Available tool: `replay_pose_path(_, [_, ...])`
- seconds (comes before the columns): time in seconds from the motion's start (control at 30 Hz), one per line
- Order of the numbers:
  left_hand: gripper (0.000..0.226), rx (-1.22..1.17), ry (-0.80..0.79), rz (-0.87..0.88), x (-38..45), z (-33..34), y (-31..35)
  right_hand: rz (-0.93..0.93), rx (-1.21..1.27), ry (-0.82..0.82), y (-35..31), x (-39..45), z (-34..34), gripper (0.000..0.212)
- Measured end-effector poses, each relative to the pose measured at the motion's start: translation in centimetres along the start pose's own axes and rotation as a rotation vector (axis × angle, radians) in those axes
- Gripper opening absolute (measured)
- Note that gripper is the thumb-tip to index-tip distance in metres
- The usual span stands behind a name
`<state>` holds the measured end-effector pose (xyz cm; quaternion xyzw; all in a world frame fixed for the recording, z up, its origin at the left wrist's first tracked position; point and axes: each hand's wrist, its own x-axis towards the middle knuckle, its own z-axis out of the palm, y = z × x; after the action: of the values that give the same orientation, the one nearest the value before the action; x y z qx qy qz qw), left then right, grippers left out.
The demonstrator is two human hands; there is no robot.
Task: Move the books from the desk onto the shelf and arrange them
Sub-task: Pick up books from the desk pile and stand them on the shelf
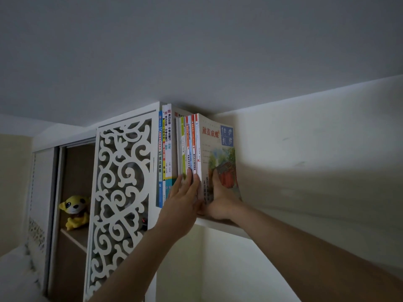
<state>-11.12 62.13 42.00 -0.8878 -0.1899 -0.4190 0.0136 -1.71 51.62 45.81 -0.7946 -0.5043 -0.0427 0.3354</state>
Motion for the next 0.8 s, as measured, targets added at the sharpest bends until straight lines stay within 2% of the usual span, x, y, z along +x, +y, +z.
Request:
replay_pose_path(0.1, [0.069,0.032,-0.034,0.002,0.3,-0.9,0.0,-0.015,0.043,-0.014,-0.2,0.4,-0.2,0.122])
replay_pose_path(0.17, [0.062,-0.045,0.07,-0.029,-0.8,-1.4,0.3,-0.034,0.181,-0.014,0.0,-0.1,-0.4,0.117])
replay_pose_path(0.23, [0.045,-0.114,0.218,-0.06,-2.6,-1.9,1.4,-0.095,0.163,0.023,0.4,-1.7,-0.5,0.086])
replay_pose_path(0.3, [0.029,-0.101,0.238,-0.011,-5.3,-2.1,3.2,-0.235,-0.066,0.168,0.8,-5.1,-0.8,0.048])
replay_pose_path(0.37, [0.016,-0.084,0.136,0.038,-9.7,-1.7,5.5,-0.404,-0.248,0.297,2.0,-10.9,-0.8,0.024])
replay_pose_path(0.4, [0.011,-0.093,0.056,0.055,-12.3,-1.2,6.7,-0.456,-0.283,0.297,3.2,-14.3,-0.7,0.021])
replay_pose_path(0.47, [0.007,-0.158,-0.218,0.094,-18.6,0.8,10.0,-0.437,-0.314,0.182,8.2,-22.1,0.0,0.019])
replay_pose_path(0.53, [0.007,-0.272,-0.518,0.115,-24.6,3.9,13.8,-0.264,-0.331,0.05,15.0,-30.2,0.5,0.017])
replay_pose_path(0.63, [0.016,-0.394,-0.862,0.121,-32.3,10.4,20.1,0.247,-0.332,-0.175,26.0,-42.5,1.1,0.024])
replay_pose_path(0.7, [0.028,-0.508,-1.037,0.1,-36.3,14.9,24.6,0.512,-0.313,-0.258,32.1,-50.2,1.5,0.037])
replay_pose_path(0.8, [0.049,-0.598,-1.287,-0.039,-41.0,21.4,30.4,0.77,-0.349,-0.37,38.0,-58.6,2.3,0.064])
